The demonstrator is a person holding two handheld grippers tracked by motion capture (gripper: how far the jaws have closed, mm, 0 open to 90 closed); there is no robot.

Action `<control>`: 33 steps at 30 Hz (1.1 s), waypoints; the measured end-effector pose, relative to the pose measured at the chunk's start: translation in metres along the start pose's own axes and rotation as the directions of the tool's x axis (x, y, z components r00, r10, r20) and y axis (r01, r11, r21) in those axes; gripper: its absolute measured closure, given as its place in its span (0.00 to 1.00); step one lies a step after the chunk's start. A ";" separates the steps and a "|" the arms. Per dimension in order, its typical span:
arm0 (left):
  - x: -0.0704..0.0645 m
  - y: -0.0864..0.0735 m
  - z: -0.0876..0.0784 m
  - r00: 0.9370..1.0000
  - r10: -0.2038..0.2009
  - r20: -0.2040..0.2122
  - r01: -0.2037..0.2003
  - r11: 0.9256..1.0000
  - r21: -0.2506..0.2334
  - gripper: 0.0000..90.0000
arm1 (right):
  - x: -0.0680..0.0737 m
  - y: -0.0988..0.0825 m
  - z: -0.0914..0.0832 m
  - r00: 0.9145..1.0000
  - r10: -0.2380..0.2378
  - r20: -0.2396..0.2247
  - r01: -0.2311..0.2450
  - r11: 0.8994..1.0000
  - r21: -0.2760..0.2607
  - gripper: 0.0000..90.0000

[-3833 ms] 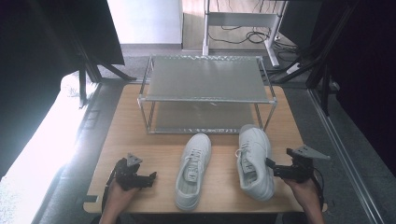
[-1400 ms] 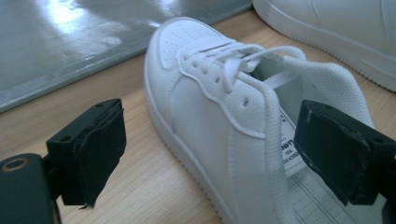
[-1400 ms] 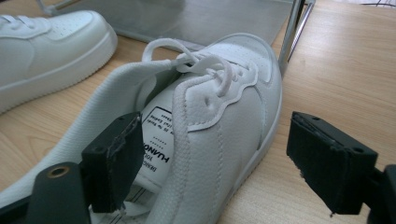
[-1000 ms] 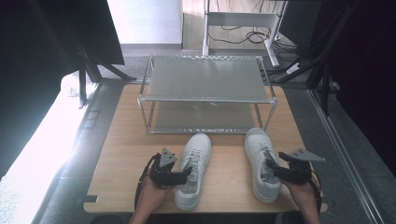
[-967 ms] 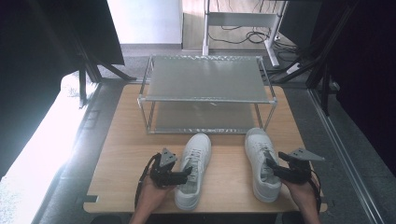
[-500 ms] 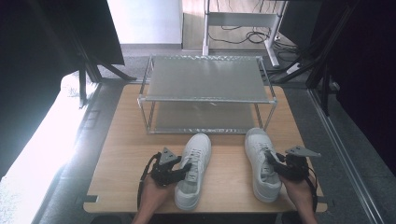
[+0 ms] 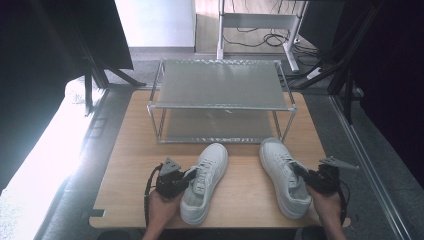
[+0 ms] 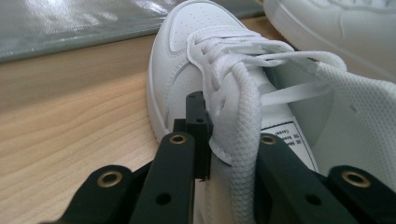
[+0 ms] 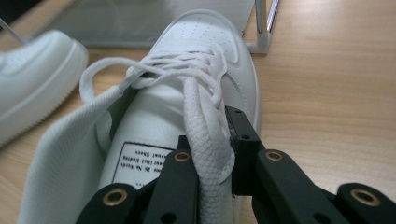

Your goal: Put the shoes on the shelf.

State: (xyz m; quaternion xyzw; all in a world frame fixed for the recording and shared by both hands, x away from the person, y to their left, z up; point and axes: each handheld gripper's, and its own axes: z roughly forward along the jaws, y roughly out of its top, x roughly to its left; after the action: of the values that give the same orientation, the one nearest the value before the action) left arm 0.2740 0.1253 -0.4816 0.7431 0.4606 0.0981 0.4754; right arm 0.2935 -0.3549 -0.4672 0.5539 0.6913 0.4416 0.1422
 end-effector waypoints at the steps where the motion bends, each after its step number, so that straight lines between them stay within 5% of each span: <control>1: 0.003 0.000 -0.001 1.000 -0.027 0.013 0.027 1.000 -0.008 0.93 | -0.003 -0.001 -0.001 0.999 0.031 -0.015 -0.031 0.999 -0.011 0.93; 5: 0.016 -0.002 -0.004 0.989 -0.132 0.070 0.134 0.990 -0.033 0.93 | -0.011 -0.004 -0.004 0.990 0.115 -0.084 -0.117 0.993 -0.019 0.94; 9: 0.021 -0.005 -0.007 0.974 -0.194 0.113 0.200 0.979 -0.047 0.93 | -0.016 -0.008 -0.003 0.967 0.193 -0.167 -0.198 0.980 -0.010 0.94; 14: 0.019 -0.003 -0.014 0.969 -0.201 0.143 0.213 0.974 -0.073 0.93 | -0.009 -0.005 -0.004 0.952 0.211 -0.221 -0.222 0.975 -0.025 0.94; 21: 0.017 0.001 -0.030 0.956 -0.227 0.187 0.254 0.958 -0.134 0.93 | 0.001 0.000 -0.005 0.924 0.232 -0.304 -0.254 0.966 -0.037 0.93; 28: 0.016 0.005 -0.043 0.949 -0.245 0.199 0.280 0.944 -0.173 0.93 | 0.014 0.007 -0.002 0.910 0.226 -0.347 -0.255 0.966 -0.040 0.93; 33: 0.014 0.008 -0.048 0.949 -0.240 0.206 0.279 0.941 -0.192 0.93 | 0.023 0.013 -0.001 0.887 0.236 -0.396 -0.273 0.961 -0.038 0.93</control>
State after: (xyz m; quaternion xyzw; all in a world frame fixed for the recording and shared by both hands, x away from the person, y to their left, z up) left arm 0.2587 0.1651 -0.4536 0.6247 0.4965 0.0170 0.6025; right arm 0.2931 -0.3351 -0.4500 0.5342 0.6058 0.5887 -0.0312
